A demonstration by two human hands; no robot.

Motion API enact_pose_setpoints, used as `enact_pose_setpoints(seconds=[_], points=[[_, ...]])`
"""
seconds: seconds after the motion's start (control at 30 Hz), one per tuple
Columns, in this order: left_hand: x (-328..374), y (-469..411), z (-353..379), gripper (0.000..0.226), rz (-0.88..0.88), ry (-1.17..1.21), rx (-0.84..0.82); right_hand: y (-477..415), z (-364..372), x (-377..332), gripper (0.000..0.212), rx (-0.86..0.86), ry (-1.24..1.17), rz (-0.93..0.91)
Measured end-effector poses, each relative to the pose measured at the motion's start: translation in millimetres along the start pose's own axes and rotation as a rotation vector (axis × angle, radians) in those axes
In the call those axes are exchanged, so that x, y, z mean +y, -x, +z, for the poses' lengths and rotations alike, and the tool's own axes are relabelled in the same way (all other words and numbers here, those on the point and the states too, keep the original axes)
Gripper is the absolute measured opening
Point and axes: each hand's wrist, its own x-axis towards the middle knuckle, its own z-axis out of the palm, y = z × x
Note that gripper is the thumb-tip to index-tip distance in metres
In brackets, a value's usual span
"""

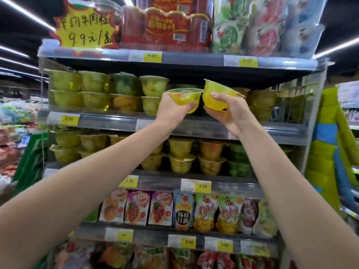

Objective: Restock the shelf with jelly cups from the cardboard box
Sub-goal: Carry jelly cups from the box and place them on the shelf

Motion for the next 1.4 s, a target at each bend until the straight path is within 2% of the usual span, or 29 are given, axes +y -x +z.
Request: enact_pose_setpoints(seconds=[0.1, 0.17, 0.3, 0.4, 0.5, 0.6, 0.8, 0.97, 1.03, 1.27, 1.4], points=[[-6.8, -17.9, 10.8, 0.053, 0.053, -0.167, -0.010, -18.7, -7.0, -0.3, 0.035, 0.096, 0.126, -0.031], [-9.6, -24.1, 16.7, 0.055, 0.066, -0.260, -0.024, -28.9, -8.4, 0.9, 0.041, 0.131, 0.176, -0.051], [-12.6, -31.6, 23.4, 0.053, 0.030, -0.361, -0.056, -46.5, -2.2, 2.4, 0.044, 0.121, 0.212, -0.056], [-10.1, -32.4, 21.0, 0.064, -0.001, -0.413, -0.070, -58.9, 6.8, 5.7, 0.048, 0.074, 0.241, -0.035], [-14.8, -35.7, 17.3, 0.057, -0.003, -0.542, -0.084, -66.9, 16.3, 14.2, 0.050, 0.038, 0.295, -0.027], [-17.9, -36.8, 14.7, 0.068, 0.030, -0.653, -0.087, -74.3, 23.3, 24.4, 0.048, 0.026, 0.284, -0.020], [-20.8, -29.5, 1.6, 0.061, 0.185, -0.941, -0.005, -81.4, 37.3, 36.1, 0.048, -0.015, 0.275, 0.008], [-24.3, -33.3, -6.0, 0.041, 0.201, -0.949, -0.005, -83.0, 46.5, 40.9, 0.047, -0.056, 0.352, -0.027], [-24.4, -33.3, -7.3, 0.040, 0.203, -0.940, -0.005, -83.4, 47.8, 42.8, 0.048, -0.058, 0.367, -0.044], [-27.2, -30.5, -9.7, 0.038, 0.214, -0.918, -0.016, -81.1, 45.0, 45.0, 0.071, -0.060, 0.534, -0.101], [-25.9, -27.5, -12.7, 0.035, 0.224, -0.878, -0.043, -74.1, 43.8, 41.2, 0.066, -0.075, 0.633, -0.119]])
